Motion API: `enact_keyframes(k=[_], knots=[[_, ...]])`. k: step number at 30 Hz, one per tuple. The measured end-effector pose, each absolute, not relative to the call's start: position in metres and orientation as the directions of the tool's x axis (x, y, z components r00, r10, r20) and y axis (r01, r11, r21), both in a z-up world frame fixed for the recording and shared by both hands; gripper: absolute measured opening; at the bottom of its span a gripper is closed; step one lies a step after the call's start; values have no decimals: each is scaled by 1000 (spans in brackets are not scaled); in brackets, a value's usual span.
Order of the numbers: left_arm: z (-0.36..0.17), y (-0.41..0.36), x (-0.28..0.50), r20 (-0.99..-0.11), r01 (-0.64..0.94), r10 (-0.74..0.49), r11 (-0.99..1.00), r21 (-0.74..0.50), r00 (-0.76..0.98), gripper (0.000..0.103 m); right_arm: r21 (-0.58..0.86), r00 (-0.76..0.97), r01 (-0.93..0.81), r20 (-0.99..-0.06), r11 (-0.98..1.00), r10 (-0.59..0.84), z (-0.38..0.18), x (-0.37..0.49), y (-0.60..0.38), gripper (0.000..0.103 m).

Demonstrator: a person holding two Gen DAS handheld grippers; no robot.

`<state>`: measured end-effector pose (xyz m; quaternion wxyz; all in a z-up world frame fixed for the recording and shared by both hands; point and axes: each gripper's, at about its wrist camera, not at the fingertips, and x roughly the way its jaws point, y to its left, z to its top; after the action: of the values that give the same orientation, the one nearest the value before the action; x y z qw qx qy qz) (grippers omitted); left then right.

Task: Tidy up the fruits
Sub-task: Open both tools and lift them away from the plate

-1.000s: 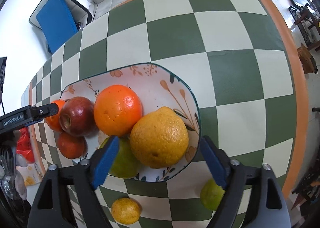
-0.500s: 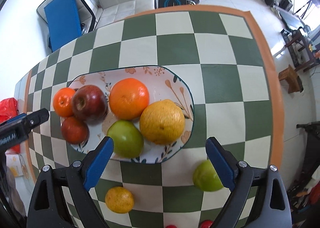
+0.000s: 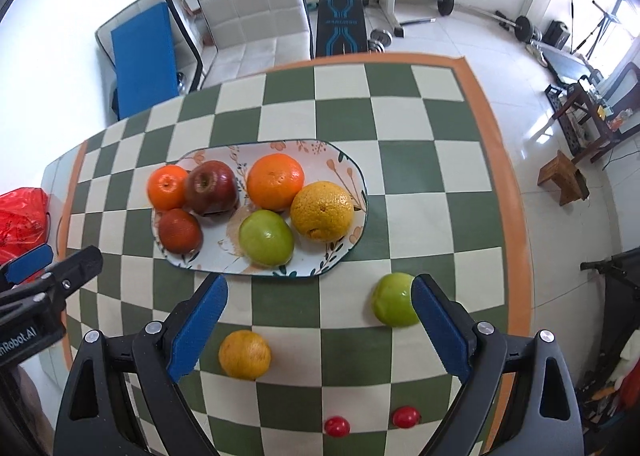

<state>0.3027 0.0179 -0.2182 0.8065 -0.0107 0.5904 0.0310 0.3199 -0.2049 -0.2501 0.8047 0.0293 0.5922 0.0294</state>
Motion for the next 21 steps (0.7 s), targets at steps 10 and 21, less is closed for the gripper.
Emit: enact_keyframes(k=[10,21], knots=[[-176,7,259,-923,-34,35,999,24,384,92,64,396,-40,-915,997,74,-194,267,-206,95],[-145,5,217,-892,-35,28,999,14,451,92,72,478,-39,-874,997,82,-151,219,-209,95]])
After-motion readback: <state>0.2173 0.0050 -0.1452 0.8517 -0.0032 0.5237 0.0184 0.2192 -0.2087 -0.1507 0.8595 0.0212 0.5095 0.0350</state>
